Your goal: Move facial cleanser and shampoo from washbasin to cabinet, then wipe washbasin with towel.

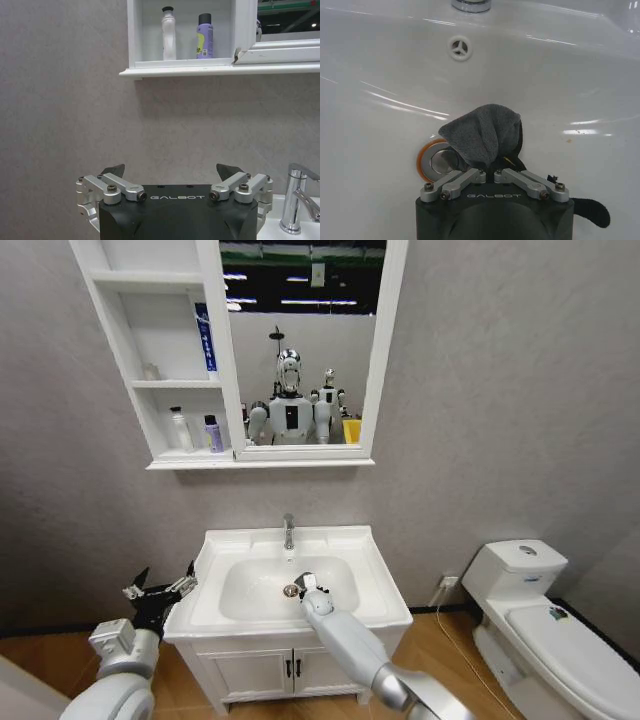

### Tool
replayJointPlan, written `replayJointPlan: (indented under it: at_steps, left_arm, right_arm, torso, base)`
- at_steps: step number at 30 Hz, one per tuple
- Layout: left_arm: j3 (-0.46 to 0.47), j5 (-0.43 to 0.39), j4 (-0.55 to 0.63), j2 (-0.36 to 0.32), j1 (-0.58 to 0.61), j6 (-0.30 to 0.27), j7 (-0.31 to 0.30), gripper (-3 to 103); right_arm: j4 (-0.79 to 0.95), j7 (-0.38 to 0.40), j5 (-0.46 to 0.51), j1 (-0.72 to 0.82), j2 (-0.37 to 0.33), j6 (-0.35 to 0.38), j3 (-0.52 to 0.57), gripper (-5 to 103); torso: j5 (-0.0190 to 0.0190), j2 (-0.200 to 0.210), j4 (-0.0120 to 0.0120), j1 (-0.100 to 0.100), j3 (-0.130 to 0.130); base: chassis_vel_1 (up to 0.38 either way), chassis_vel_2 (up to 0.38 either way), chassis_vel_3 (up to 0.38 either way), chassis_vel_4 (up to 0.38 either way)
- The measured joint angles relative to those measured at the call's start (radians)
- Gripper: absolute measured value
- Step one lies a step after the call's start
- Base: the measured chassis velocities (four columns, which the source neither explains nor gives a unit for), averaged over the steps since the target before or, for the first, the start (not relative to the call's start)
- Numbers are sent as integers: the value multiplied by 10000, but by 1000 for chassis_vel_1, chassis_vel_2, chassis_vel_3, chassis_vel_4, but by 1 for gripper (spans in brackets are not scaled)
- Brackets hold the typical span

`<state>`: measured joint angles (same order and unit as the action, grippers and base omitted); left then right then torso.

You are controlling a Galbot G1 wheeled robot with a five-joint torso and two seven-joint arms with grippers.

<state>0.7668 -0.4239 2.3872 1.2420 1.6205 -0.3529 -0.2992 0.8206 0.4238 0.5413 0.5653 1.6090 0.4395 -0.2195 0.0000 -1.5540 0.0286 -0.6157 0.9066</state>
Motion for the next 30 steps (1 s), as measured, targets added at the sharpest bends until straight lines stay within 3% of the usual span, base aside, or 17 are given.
replayJointPlan:
  at_steps: [10, 16, 24, 30]
  left_arm:
    - [0, 0, 0, 0, 0, 0, 1, 100]
    - [0, 0, 0, 0, 0, 0, 1, 100]
    - [0, 0, 0, 0, 0, 0, 1, 100]
    - [0, 0, 0, 0, 0, -1, 1, 100]
  right_arm:
    - [-951, -898, -269, -344, 41, -833, -40, 2]
    - [-963, -1037, -344, -360, 15, -1023, -51, 2]
    - [-220, -767, -95, -177, -4, -791, -128, 2]
    - [528, -490, 884, -24, -50, -306, 3, 2]
  torso:
    - [0, -2, 2, 1, -3]
    - [-1, -1, 5, 0, -1]
    - [-2, 4, 6, -3, 6]
    - [0, 3, 2, -2, 2]
  base:
    - [0, 0, 0, 0]
    - [0, 0, 0, 0]
    - [0, 0, 0, 0]
    - [0, 0, 0, 0]
